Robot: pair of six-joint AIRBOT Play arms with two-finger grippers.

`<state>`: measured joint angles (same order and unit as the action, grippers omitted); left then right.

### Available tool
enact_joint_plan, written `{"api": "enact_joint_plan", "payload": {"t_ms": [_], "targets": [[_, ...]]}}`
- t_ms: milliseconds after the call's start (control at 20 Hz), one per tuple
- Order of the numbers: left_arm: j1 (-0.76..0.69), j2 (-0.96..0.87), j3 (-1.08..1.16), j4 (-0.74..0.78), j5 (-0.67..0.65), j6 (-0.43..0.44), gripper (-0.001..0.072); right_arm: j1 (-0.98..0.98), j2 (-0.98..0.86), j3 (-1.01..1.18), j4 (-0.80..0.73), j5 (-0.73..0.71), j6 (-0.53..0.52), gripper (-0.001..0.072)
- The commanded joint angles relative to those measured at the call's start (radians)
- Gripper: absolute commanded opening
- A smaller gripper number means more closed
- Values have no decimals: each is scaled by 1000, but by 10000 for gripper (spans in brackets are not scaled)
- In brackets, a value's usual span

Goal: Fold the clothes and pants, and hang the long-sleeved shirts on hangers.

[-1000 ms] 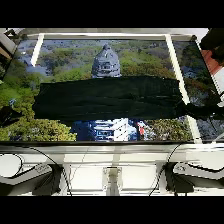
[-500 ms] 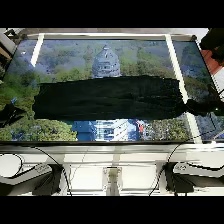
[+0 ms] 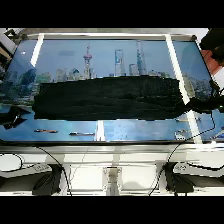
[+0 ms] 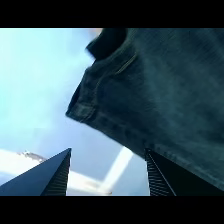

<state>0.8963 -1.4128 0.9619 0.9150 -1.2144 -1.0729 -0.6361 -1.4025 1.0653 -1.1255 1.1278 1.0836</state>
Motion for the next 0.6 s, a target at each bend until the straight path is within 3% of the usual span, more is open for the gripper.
{"api": "enact_joint_plan", "payload": {"t_ms": [0, 200, 400, 550], "targets": [[-6, -106, 0, -2, -28, 11, 524, 0, 0, 2, -1, 13, 2, 351], [-51, -141, 0, -3, 1, 105, 524, 1, 0, 2, 28, 13, 4, 351], [-94, -140, 1, -3, 79, 113, 518, 1, 0, 2, 34, 18, 4, 351], [-93, -123, 2, 18, 93, 114, 467, 1, 0, 2, 34, 29, 4, 351]]}}
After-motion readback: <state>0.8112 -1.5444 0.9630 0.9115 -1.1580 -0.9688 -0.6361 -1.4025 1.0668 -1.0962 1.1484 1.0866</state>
